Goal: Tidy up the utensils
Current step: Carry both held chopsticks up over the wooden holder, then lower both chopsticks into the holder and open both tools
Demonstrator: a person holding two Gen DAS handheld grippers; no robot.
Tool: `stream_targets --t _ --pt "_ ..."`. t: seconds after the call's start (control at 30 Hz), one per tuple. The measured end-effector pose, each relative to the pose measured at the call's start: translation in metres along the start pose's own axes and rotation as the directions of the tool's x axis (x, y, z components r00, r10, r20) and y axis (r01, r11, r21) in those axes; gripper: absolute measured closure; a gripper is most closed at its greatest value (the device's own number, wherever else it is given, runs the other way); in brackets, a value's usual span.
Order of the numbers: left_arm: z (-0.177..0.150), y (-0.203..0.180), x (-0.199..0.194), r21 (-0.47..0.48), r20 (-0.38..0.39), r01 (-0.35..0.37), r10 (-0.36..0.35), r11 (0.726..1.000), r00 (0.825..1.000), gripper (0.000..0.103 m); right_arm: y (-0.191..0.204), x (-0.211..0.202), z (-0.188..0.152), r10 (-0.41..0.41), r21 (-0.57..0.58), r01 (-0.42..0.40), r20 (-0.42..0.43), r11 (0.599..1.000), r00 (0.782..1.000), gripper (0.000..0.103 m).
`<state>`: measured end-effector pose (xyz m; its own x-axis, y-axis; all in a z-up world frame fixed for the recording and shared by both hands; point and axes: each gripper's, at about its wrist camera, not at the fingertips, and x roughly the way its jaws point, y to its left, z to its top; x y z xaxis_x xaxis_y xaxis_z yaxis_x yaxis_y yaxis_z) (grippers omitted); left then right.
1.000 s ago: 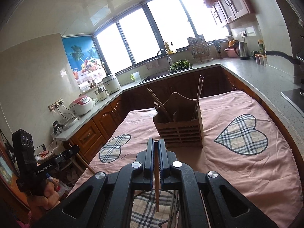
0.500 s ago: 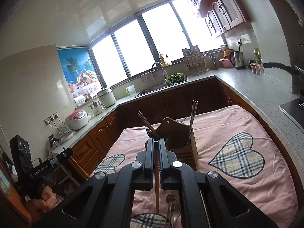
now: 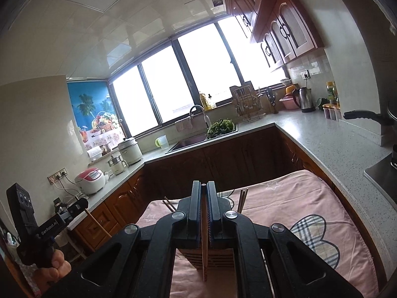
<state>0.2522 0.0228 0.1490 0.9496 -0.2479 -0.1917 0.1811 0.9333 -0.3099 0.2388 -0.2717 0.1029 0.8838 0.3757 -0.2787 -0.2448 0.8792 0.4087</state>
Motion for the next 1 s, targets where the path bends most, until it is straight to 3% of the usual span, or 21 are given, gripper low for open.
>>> stream_targets --t 0.43,0.63,1.0 --pt "0.012 0.01 0.075 -0.07 0.039 -0.013 0.016 0.997 0.999 0.098 -0.025 0.051 0.03 -0.065 -0.013 0.066 0.05 0.998 0.997 0.099" --pt "-0.018 0.021 0.102 -0.09 0.004 -0.043 0.044 0.995 0.999 0.098 -0.027 0.074 0.009 -0.092 -0.045 0.094 0.029 0.995 0.995 0.099" --pt "-0.066 0.022 0.142 -0.073 -0.12 -0.061 0.052 0.995 0.991 0.098 -0.046 0.118 -0.04 -0.084 0.017 0.087 -0.112 0.996 0.99 0.099"
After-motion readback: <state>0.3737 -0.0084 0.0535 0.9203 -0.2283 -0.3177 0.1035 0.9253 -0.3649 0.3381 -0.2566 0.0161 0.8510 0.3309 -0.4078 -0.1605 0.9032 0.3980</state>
